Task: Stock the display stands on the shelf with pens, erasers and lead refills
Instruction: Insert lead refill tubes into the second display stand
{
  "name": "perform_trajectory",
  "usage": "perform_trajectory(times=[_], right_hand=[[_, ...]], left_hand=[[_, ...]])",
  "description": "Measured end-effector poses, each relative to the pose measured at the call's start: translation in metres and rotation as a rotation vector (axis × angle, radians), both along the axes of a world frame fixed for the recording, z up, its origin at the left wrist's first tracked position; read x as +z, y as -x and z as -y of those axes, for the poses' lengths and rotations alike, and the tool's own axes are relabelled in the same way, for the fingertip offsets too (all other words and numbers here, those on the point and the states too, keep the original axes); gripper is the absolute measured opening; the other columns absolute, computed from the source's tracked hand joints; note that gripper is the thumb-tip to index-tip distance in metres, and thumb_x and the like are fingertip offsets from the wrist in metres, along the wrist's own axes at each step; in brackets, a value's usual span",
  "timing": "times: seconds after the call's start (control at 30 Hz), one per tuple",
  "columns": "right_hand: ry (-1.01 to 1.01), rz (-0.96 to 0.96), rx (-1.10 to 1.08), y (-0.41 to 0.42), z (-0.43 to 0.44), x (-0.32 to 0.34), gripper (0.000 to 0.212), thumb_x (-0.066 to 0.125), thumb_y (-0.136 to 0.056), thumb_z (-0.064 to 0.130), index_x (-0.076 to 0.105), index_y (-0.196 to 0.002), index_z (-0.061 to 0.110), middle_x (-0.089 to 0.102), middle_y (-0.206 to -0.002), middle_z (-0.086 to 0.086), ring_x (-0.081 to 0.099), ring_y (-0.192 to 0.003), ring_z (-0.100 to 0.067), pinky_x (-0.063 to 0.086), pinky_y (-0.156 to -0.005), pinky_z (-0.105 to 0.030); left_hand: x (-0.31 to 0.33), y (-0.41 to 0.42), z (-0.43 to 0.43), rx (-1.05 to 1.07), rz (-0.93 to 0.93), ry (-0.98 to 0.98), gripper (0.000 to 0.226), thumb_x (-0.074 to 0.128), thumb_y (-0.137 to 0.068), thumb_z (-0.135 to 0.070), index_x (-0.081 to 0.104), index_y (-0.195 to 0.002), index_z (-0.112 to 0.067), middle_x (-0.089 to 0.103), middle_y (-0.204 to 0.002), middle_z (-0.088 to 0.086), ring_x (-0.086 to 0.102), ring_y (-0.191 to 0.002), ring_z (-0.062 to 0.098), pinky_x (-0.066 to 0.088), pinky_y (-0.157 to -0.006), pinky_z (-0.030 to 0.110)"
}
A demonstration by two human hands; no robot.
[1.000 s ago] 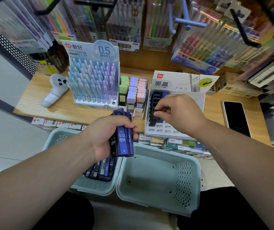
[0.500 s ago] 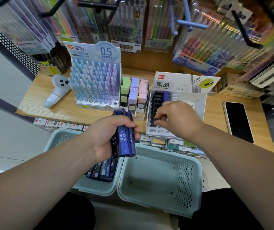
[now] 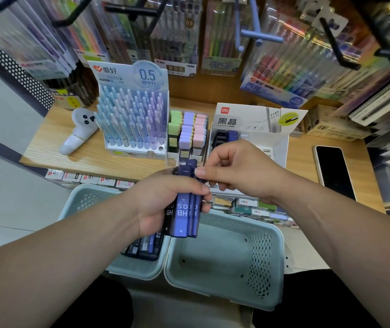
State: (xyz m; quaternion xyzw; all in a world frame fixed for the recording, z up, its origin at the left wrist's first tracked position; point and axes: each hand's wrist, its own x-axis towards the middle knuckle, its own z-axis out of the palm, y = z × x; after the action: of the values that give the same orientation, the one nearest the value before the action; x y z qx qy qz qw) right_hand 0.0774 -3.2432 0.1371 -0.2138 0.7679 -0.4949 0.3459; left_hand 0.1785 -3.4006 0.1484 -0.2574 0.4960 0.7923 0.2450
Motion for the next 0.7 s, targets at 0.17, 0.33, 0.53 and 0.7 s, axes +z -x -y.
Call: perform_trajectory(times=[0.17,0.33,0.53,0.7], right_hand=[[0.023,0.069,-0.044,-0.003,-0.003,0.008,0.015,0.078,-0.086,0.024,0.071,-0.079,0.013,0.066,-0.065,-0.002,0.054,-0.055,-0.011,0.043,-0.05,-0.021],[-0.071,0.091,-0.03,-0.001,-0.004,0.014,0.024,0.079,-0.083,0.036,0.075,-0.073,0.015,0.058,-0.062,-0.001,0.046,-0.055,-0.012,0.038,-0.052,-0.026],[-0.099,0.116,-0.085,0.0,-0.002,0.013,0.019,0.077,-0.086,0.016,0.071,-0.078,0.0,0.06,-0.06,-0.003,0.052,-0.053,-0.013,0.039,-0.049,-0.026],[0.01,0.252,-0.307,0.011,-0.003,0.019,0.019,0.067,-0.091,0.004,0.06,-0.073,0.007,0.065,-0.058,-0.009,0.061,-0.048,-0.015,0.044,-0.041,-0.02]], left_hand=[[0.001,-0.003,0.001,-0.085,-0.034,0.03,0.035,0.073,-0.071,0.003,0.068,-0.105,-0.003,0.07,-0.081,0.015,0.068,-0.066,0.025,0.057,-0.06,0.029],[0.002,-0.005,-0.003,-0.234,-0.108,0.07,0.033,0.071,-0.065,-0.003,0.067,-0.098,-0.006,0.067,-0.077,0.015,0.065,-0.066,0.026,0.055,-0.062,0.03],[-0.002,-0.004,-0.002,-0.294,-0.111,0.096,0.037,0.071,-0.065,-0.003,0.066,-0.102,-0.004,0.065,-0.077,0.017,0.063,-0.065,0.026,0.054,-0.064,0.028],[-0.005,-0.002,0.001,-0.288,-0.106,0.117,0.035,0.072,-0.065,-0.002,0.067,-0.099,-0.006,0.063,-0.076,0.014,0.06,-0.064,0.026,0.052,-0.066,0.029]])
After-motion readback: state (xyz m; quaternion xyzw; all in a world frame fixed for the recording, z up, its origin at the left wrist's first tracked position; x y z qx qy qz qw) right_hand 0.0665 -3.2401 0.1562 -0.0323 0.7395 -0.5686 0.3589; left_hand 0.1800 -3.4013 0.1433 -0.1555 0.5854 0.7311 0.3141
